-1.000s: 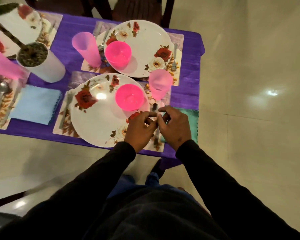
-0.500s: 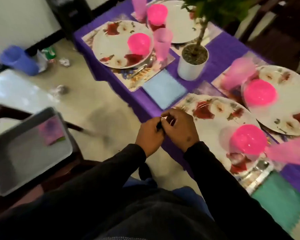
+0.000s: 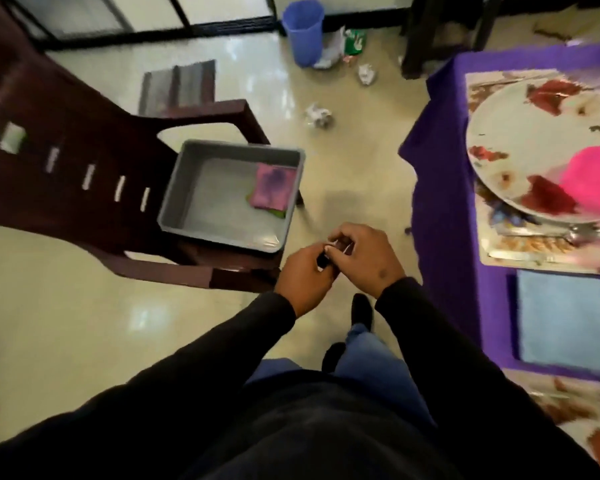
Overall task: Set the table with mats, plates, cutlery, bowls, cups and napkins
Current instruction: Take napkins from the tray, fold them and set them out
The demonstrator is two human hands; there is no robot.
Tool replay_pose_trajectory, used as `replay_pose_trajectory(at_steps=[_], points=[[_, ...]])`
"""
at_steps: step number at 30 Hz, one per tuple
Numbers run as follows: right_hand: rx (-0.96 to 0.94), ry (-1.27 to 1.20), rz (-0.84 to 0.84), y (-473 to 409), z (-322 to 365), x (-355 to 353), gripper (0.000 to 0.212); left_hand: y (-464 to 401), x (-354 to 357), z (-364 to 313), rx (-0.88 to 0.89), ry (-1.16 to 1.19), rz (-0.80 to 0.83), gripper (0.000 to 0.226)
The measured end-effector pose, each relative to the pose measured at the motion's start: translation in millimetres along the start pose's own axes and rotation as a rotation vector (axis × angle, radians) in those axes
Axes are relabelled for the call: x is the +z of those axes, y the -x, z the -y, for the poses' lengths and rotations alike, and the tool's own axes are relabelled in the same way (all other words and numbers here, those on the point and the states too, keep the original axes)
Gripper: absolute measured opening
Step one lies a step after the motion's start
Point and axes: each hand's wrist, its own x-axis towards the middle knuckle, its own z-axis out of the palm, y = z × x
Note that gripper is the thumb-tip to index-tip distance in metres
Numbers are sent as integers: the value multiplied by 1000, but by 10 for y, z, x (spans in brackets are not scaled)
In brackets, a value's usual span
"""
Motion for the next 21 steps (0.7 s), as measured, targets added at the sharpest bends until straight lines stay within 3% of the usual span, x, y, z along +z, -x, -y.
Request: replay_pose_trajectory(at_steps=[12, 17, 21], points=[[-22, -20, 308, -1782, -157, 469, 24, -1248, -495, 263, -404, 128, -129, 22], [-21, 75, 441, -2305, -181, 783, 30, -1742, -579, 702, -567, 339, -201, 22], [-8, 134, 456, -2792, -181, 1059, 22, -2312, -687, 1263, -629, 408, -317, 17]])
